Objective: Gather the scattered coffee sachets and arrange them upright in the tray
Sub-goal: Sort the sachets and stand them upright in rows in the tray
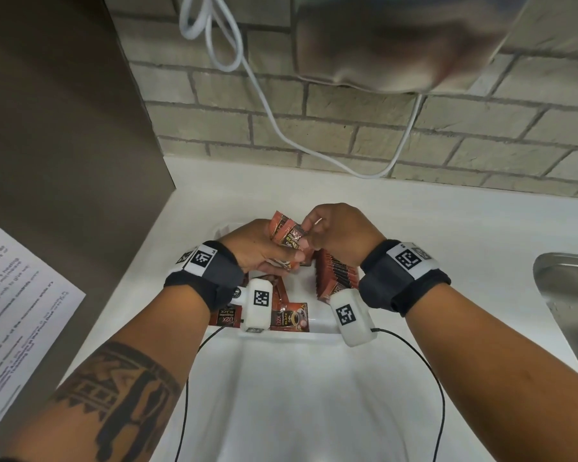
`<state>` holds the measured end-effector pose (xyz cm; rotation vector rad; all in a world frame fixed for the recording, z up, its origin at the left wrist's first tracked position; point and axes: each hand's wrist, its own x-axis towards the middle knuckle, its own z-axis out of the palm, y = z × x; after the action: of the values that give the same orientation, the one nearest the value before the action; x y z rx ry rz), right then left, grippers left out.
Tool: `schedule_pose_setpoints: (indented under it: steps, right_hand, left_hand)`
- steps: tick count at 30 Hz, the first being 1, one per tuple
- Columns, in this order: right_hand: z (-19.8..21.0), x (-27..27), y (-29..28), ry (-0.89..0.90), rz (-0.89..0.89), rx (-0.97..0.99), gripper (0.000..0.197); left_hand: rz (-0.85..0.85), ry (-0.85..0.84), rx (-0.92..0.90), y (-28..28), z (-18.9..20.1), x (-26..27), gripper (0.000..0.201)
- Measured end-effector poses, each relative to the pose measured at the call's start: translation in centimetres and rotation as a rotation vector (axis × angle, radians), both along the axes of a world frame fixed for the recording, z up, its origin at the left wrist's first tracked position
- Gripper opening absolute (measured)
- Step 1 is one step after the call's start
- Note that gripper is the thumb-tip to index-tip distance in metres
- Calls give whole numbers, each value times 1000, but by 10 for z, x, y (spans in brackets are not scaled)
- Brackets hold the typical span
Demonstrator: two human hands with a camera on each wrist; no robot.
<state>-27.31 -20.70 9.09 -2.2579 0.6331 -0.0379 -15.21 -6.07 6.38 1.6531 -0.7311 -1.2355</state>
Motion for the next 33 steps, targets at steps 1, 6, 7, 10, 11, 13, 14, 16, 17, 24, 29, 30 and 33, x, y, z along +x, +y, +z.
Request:
schedule_pose_setpoints:
  steps: [1,6,7,10,11,13,14,16,17,24,29,30,33]
  right_hand:
    - [2,-1,1,-16,-9,-10,10]
    - [8,-4,-2,-85,-40,-85,5]
    - [8,-4,-4,-90,-48,-103,4]
    - [4,-4,-7,-69,-71,-160,12]
    - [2,-4,-8,-51,-75,-178,14]
    - [-3,-1,-7,22,-63,-234,15]
    - [-6,2,-6,86,-34,-291,16]
    - [-14,9,-3,194,19,-412,22]
    - [-18,14,-2,225,25,-452,24]
    - [-39,32,1,339,27,-543,20]
    - [-44,36,-2,367,33,-534,28]
    - [-45,37,-2,366,23,-519,26]
    - [-45,41,-3,370,0,-515,28]
  left_hand:
    - [13,2,-11,1,1,0,35]
    - [95,9,-37,11,6,1,33]
    - [111,12,-29,14,6,2,34]
    - [179,3,52,23,4,9,35]
    - [200,-31,115,26,4,11,35]
    - [177,-138,260,29,4,13,31]
    - [126,-189,322,30,4,12,28]
    - [-22,-257,399,28,4,5,26]
    - [-104,-291,420,25,2,2,29]
    - [-374,-732,589,-9,-13,-15,50]
    - [-452,-792,649,-28,-19,-12,47]
    - [-465,-809,663,-30,-21,-12,46]
    - [-519,-844,682,-35,-20,-12,52]
